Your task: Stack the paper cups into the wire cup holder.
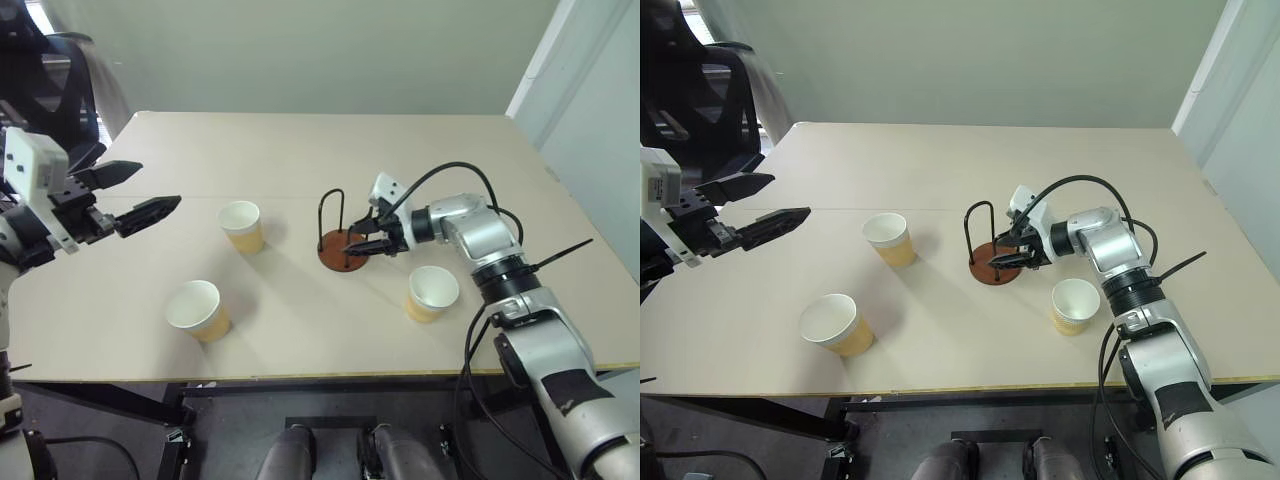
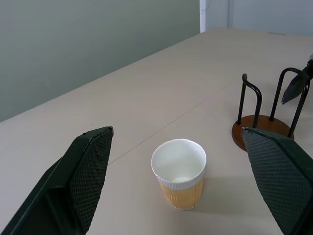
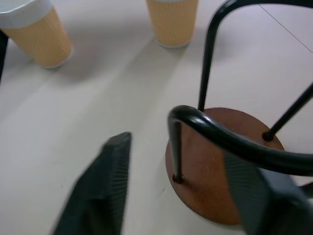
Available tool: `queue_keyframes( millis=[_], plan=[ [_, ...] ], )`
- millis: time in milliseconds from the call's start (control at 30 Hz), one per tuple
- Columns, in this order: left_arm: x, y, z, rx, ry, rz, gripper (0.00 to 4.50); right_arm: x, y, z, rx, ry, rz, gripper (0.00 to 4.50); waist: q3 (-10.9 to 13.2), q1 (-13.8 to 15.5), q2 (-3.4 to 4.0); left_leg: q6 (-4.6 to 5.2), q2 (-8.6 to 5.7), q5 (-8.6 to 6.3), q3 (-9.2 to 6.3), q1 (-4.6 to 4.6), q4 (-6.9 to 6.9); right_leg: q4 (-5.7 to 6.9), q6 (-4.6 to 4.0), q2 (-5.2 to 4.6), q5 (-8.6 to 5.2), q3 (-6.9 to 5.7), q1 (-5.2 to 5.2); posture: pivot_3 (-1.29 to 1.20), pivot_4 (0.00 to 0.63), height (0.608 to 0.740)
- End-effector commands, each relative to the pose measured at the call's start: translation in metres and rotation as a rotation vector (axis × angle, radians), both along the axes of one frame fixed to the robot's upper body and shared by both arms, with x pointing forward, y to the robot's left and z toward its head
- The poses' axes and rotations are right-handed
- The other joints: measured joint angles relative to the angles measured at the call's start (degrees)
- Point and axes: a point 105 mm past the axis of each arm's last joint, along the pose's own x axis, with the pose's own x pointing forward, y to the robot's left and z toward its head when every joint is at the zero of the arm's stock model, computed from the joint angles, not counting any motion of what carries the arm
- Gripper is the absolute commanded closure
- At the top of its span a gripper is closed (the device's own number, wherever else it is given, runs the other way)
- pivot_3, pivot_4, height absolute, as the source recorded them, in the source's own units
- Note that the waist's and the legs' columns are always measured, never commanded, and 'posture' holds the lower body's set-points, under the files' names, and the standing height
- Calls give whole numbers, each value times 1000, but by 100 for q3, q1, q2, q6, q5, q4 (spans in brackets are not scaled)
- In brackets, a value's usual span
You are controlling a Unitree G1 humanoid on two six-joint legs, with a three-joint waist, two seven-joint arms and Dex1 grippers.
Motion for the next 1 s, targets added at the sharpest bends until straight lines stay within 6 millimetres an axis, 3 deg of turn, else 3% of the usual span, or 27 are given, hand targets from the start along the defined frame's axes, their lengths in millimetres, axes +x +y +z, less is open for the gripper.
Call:
queue_keyframes(
  millis=[33,133,167,333,500,733,1000],
  plan=[
    [-3,-2,14,13,-58,-5,0,2,8,16,-1,-54,-6,3243,0,-2,0,0,0,0,0,0,0,0,0,0,0,0,0,0,150,740],
    [-4,-1,14,15,-57,-4,0,4,9,16,1,-51,-21,4365,0,-3,0,-1,0,-1,0,0,0,0,0,0,0,0,0,0,150,740],
    [-4,-1,14,15,-57,-3,0,5,9,16,1,-50,-25,4469,0,-3,1,-1,0,-1,0,0,0,0,0,0,0,0,-1,0,150,740],
    [-5,0,15,18,-54,0,0,9,5,17,-16,-51,-26,4469,0,0,0,-2,0,-1,0,0,0,0,-1,0,-1,0,-1,0,150,740],
    [-4,1,13,22,-41,-5,0,6,1,24,-38,-85,97,4469,0,-1,0,-4,0,-2,0,-2,0,0,-2,0,-1,0,-3,0,150,740],
    [-3,2,14,31,-26,-11,0,-9,1,43,-51,-139,322,4469,0,-5,0,-6,0,-8,0,-8,-1,0,-4,1,-3,0,-11,0,150,740],
    [-3,3,15,41,-17,-14,0,-27,8,38,-54,-100,464,4469,0,-5,-1,-3,0,-13,0,-9,0,0,-4,0,-3,-1,-11,0,150,740]
  ],
)
